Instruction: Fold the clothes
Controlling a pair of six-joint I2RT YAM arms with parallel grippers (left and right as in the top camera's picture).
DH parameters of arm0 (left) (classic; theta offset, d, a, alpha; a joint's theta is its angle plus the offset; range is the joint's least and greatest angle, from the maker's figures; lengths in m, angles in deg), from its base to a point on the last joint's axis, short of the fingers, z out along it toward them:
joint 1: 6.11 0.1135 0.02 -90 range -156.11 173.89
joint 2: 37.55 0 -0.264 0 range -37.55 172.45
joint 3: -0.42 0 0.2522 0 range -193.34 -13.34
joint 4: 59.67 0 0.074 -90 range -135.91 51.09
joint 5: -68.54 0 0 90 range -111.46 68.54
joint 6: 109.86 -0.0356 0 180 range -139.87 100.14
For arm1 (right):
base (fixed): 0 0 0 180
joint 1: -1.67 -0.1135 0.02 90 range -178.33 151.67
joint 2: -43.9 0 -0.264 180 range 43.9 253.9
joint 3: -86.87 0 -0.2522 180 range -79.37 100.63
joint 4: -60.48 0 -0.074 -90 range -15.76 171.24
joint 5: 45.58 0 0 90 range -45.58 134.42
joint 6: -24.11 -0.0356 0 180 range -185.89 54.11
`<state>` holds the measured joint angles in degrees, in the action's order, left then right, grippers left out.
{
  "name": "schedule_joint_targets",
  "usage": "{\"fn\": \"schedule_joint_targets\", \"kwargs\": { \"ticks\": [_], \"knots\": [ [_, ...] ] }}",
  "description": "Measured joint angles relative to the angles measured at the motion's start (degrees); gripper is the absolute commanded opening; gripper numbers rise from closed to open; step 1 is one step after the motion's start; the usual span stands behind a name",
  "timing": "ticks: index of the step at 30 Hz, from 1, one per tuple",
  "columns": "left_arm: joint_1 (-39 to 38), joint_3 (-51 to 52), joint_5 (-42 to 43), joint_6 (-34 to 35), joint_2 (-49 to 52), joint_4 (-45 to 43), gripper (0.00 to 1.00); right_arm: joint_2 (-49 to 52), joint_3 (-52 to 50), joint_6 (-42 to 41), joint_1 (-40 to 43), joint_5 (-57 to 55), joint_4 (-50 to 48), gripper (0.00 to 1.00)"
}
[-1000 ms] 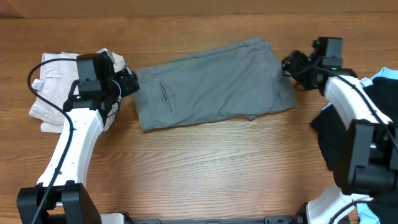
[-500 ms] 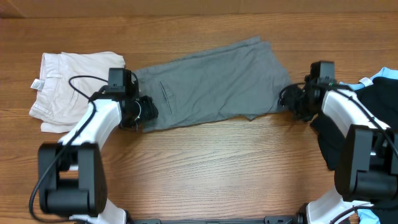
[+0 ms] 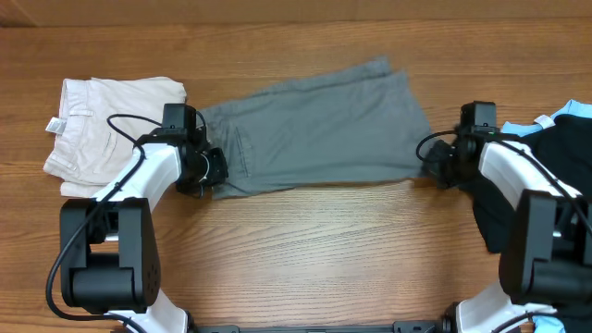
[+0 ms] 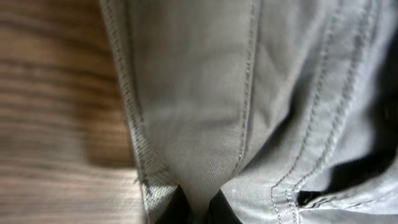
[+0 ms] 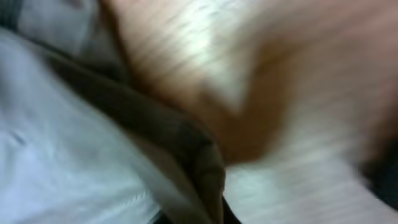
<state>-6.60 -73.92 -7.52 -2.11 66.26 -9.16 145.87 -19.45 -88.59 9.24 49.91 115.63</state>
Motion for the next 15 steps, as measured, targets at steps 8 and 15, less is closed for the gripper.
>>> {"fn": "schedule_joint_targets", "kwargs": {
  "ticks": [8,15],
  "knots": [
    [1.1,-5.2,-0.6,-3.7,0.0,6.7,0.51,-7.0,1.4,-3.2,3.7,-4.9,15.6,0.50],
    [3.2,-15.9,-4.2,-6.5,-0.1,17.9,0.71,-8.4,1.4,-2.5,5.2,-5.7,15.1,0.52]
  ]
}}
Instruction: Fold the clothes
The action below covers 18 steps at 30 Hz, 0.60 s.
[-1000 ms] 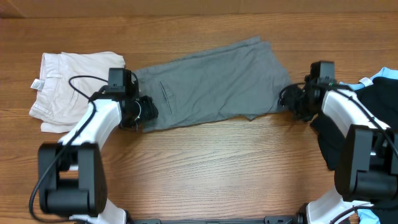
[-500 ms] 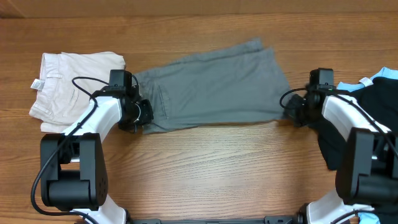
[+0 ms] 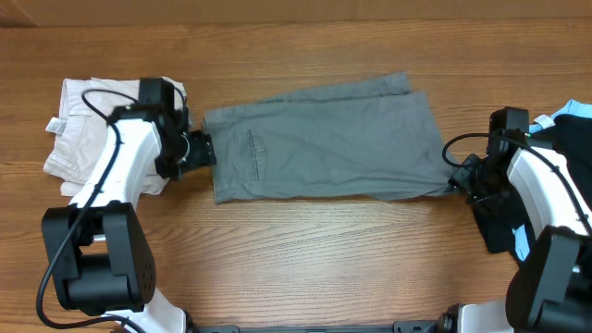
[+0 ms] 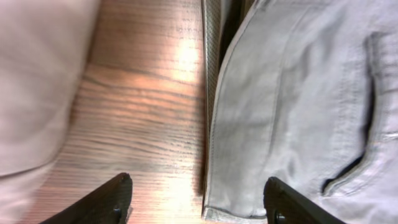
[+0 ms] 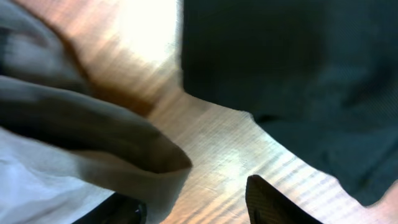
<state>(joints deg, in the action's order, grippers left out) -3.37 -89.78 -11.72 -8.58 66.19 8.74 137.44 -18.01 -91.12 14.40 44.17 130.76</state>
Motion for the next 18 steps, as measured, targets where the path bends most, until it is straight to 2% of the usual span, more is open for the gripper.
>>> {"fn": "schedule_joint_targets", "kwargs": {
  "ticks": [3,5,7,9,12,13,14,16,18],
  "knots": [
    [0.0,-4.4,0.0,-1.0,0.0,2.8,0.70,-2.0,0.7,3.7,0.0,4.3,-2.9,0.53],
    [-0.1,-6.8,1.2,-1.5,0.0,3.0,0.70,-3.1,1.8,4.3,0.0,6.1,-3.8,0.65],
    [-0.4,-8.4,2.8,-2.3,0.0,2.3,0.70,-4.0,3.0,4.0,0.0,6.9,-4.5,0.67],
    [-1.2,-8.9,3.8,-2.6,-0.1,0.9,0.70,-4.5,3.5,3.4,0.0,7.0,-5.3,0.58],
    [-3.5,-8.9,4.8,-3.5,-0.1,-0.5,0.67,-4.5,3.5,5.7,0.2,10.7,-10.9,0.28],
    [-4.5,-8.9,5.0,-4.0,-0.1,-0.8,0.65,-4.5,3.6,7.1,0.3,12.6,-13.5,0.24],
    [-5.6,-8.9,5.1,-4.7,-0.1,-1.3,0.58,-4.5,3.6,8.4,0.2,15.1,-15.7,0.19],
    [-7.5,-8.9,5.4,-6.0,0.2,-2.4,0.43,-4.3,3.7,10.0,-0.7,18.9,-19.3,0.17],
    [-9.5,-9.0,5.8,-7.5,1.4,-4.0,0.33,-3.2,3.7,10.4,-2.5,21.2,-22.6,0.15]
  ]
}}
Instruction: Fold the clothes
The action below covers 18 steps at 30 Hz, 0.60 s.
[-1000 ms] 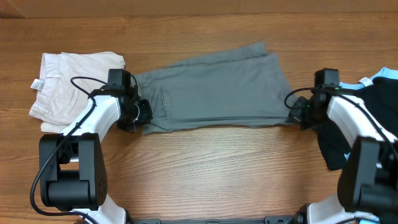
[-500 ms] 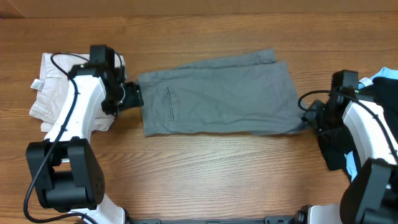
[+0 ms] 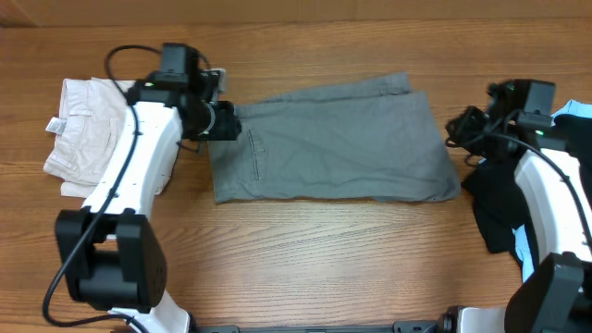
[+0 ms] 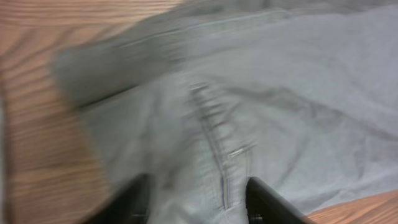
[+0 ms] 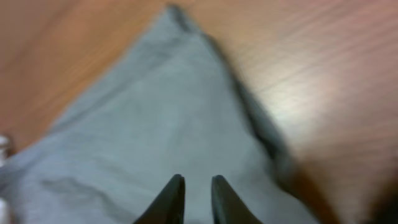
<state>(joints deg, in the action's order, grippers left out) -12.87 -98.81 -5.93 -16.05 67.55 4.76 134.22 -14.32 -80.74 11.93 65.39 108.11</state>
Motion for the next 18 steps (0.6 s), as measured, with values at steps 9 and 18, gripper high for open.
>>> {"fn": "schedule_joint_targets", "kwargs": {
  "ticks": [9,18],
  "knots": [
    [-5.3,-0.1,0.4,-3.0,9.7,-6.2,0.29,19.8,0.4,-7.4,-9.0,1.9,-18.6,0.10],
    [-4.7,-0.1,-7.1,-3.0,13.2,-3.6,0.31,30.2,0.5,-18.3,-9.1,2.7,-37.2,0.04]
  ]
}}
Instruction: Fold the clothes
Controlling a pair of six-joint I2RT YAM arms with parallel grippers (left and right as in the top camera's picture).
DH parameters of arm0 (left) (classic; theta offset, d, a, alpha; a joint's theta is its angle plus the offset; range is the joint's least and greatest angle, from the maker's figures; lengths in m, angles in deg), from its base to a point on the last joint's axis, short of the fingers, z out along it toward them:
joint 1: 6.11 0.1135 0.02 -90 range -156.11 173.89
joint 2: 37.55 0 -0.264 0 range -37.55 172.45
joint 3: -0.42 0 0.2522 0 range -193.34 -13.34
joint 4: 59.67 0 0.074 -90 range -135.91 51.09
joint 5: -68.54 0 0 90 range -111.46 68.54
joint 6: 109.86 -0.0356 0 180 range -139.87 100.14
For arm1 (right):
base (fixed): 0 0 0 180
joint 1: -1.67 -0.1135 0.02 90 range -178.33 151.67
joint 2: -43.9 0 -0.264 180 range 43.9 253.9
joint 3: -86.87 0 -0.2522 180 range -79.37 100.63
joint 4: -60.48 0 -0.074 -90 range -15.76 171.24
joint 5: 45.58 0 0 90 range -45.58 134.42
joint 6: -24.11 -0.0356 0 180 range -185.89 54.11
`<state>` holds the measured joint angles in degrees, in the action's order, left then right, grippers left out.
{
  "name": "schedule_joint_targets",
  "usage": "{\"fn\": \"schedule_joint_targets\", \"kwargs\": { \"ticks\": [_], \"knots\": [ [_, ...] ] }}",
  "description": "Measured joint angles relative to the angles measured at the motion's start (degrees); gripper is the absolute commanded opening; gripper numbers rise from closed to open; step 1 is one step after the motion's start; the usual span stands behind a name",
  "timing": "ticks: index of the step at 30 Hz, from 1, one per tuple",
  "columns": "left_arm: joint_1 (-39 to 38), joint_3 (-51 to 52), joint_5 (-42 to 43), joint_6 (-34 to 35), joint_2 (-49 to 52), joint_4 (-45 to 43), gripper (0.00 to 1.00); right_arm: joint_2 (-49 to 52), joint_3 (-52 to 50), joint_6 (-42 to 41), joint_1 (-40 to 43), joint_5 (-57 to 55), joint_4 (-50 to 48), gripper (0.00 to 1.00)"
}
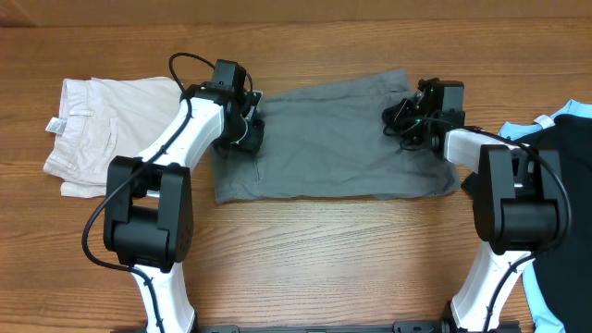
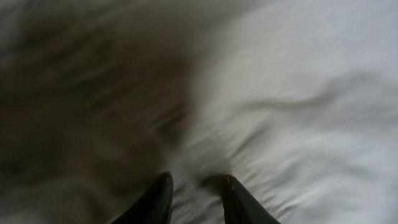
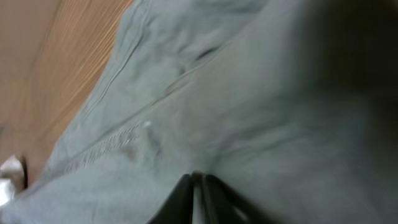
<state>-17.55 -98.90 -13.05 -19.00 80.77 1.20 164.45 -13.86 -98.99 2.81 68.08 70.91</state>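
Note:
The grey trousers [image 1: 333, 139] lie flat across the middle of the table, folded lengthwise, waist end to the left. My left gripper [image 1: 248, 132] is down on the upper part of the waist end. In the blurred left wrist view its fingertips [image 2: 163, 198] stand a little apart against the cloth, so the left gripper [image 2: 194, 199] is open. My right gripper [image 1: 404, 125] rests on the upper right part of the legs. In the right wrist view the right gripper [image 3: 200, 186] is shut, with a thin sliver of the grey trousers [image 3: 155, 112] pinched between the tips.
A folded cream garment [image 1: 102, 129] lies at the far left. A dark garment [image 1: 555, 176] and a light blue piece [image 1: 564, 116] lie at the right edge. Bare wooden table [image 1: 324, 250] runs along the front.
My right gripper was open off the trousers' right end; it is now further left on the fabric and shut. My left gripper has gone slightly right onto the waist end, its jaws narrower.
Both grippers were shut on the front corners of the skewed trousers. Then the trousers lay straight and both grippers stood open just off their ends. Then both were up by the back edge. Now both are on the cloth, the right one pinching it.

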Motion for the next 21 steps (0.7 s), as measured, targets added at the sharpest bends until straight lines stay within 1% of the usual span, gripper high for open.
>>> {"fn": "schedule_joint_targets", "kwargs": {
  "ticks": [1,2,3,5,7,9,10,12,14,16,17,19,21],
  "knots": [
    [0.4,0.0,-1.4,0.0,0.0,1.3,0.31,0.1,0.0,-1.9,0.7,-0.2,-0.1,0.04],
    [0.8,0.0,-2.3,0.0,0.0,1.9,0.35,0.1,0.0,-3.0,1.4,-0.1,-0.1,0.04],
    [1.4,0.0,-3.0,-0.1,0.0,2.3,0.42,0.1,0.1,-3.8,2.5,0.2,0.0,0.06],
    [2.6,0.0,-3.8,-0.5,0.0,3.2,0.52,0.1,0.3,-4.5,5.4,1.9,-0.1,0.12],
    [3.9,-0.7,-3.5,-0.4,0.0,4.4,0.57,0.1,1.0,-3.8,9.3,5.9,0.0,0.20],
    [5.2,-2.4,-1.6,-0.5,0.0,5.7,0.61,-0.1,1.2,-2.7,12.6,9.7,0.1,0.26],
    [5.9,-3.7,0.1,-0.4,0.0,6.4,0.62,-0.5,1.2,-1.9,14.3,12.3,0.8,0.28],
    [6.7,-6.2,3.3,-0.4,0.0,7.7,0.64,-2.1,1.2,-0.1,17.0,16.9,3.4,0.28],
    [7.2,-9.3,7.3,-0.4,0.0,9.1,0.66,-4.9,1.3,1.7,18.1,20.3,7.8,0.28],
    [7.2,-12.0,10.6,-0.3,0.0,11.3,0.70,-8.9,1.3,4.2,18.2,22.5,13.3,0.29],
    [7.2,-13.1,11.8,-0.1,0.0,13.2,0.70,-11.5,1.4,5.7,18.0,23.5,16.4,0.29],
    [7.0,-14.6,13.1,1.2,0.0,17.3,0.64,-16.1,1.4,8.5,17.1,24.1,22.1,0.30],
    [7.1,-15.0,12.9,3.0,0.0,22.9,0.62,-21.2,1.8,11.5,15.2,22.5,29.8,0.34]
  ]
}}
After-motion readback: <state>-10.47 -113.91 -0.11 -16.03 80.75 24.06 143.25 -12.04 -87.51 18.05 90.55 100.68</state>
